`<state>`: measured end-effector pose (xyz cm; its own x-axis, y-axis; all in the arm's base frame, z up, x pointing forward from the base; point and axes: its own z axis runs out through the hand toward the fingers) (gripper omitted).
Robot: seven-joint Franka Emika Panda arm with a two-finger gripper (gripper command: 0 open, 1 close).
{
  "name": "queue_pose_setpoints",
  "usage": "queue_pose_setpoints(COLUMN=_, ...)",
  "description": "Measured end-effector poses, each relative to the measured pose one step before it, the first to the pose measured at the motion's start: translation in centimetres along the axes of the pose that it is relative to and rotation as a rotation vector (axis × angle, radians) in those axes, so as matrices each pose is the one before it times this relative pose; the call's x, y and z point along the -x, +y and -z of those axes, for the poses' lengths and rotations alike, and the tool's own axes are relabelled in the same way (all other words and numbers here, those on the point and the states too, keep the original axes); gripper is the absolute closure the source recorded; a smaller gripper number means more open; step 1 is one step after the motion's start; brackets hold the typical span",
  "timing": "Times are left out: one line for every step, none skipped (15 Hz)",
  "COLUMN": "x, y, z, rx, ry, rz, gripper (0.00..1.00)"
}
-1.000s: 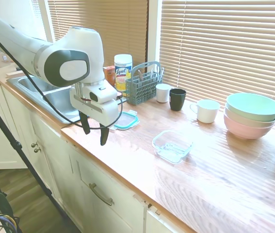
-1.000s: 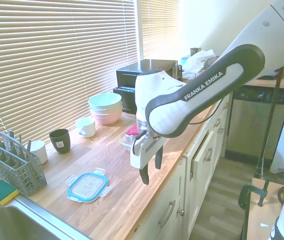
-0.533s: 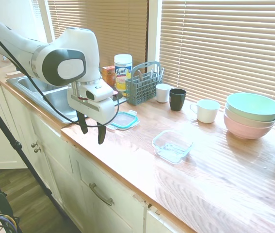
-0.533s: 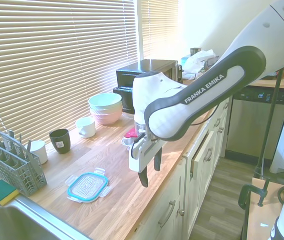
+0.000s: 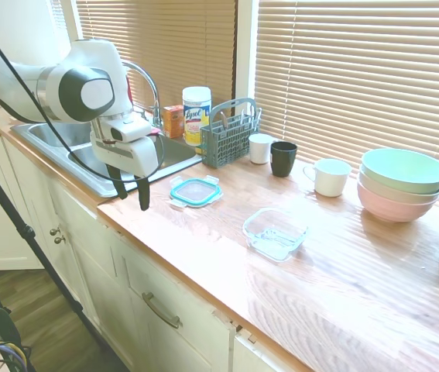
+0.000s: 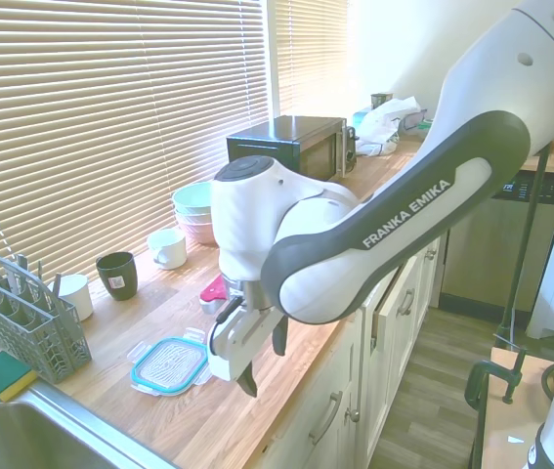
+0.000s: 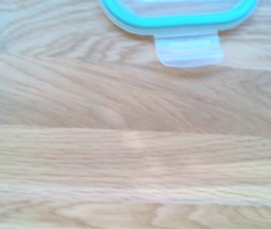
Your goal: Cover the lid of the food container
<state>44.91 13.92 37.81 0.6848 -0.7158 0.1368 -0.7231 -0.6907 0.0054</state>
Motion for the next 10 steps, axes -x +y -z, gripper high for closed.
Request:
queue_pose_setpoints(x=0.141, y=-1.272, z=0.330, rx=0.00166, ry=0.00496, rz=-0.00339, gripper=0.00)
queue_pose_setpoints(x=0.069, y=-1.229, z=0.416, rx=0.00070, ry=0.00450, rz=-0.00386, gripper=0.00)
queue_pose_setpoints(x=0.039, y=-1.190, z=0.482, rx=0.00154, ry=0.00345, rz=-0.00617, gripper=0.00)
queue_pose_setpoints(x=0.097, y=-1.124, z=0.559, rx=-0.00004, ry=0.00476, rz=-0.00676, gripper=0.00)
queue_pose_setpoints(x=0.201, y=-1.065, z=0.421, rx=0.00096, ry=0.00708, rz=-0.00769, gripper=0.00)
queue_pose_setpoints(x=0.389, y=-0.937, z=0.166, rx=0.00406, ry=0.01266, rz=-0.00651, gripper=0.00)
queue_pose_setpoints(x=0.459, y=-0.817, z=-0.170, rx=0.00539, ry=0.01333, rz=-0.00759, gripper=0.00)
queue_pose_setpoints(x=0.564, y=-0.724, z=-0.397, rx=0.00707, ry=0.01254, rz=-0.00586, gripper=0.00)
queue_pose_setpoints(x=0.486, y=-0.724, z=-0.446, rx=0.00615, ry=0.01341, rz=-0.00591, gripper=0.00)
queue_pose_setpoints(x=0.401, y=-0.688, z=-0.405, rx=0.00428, ry=0.01057, rz=-0.00610, gripper=0.00)
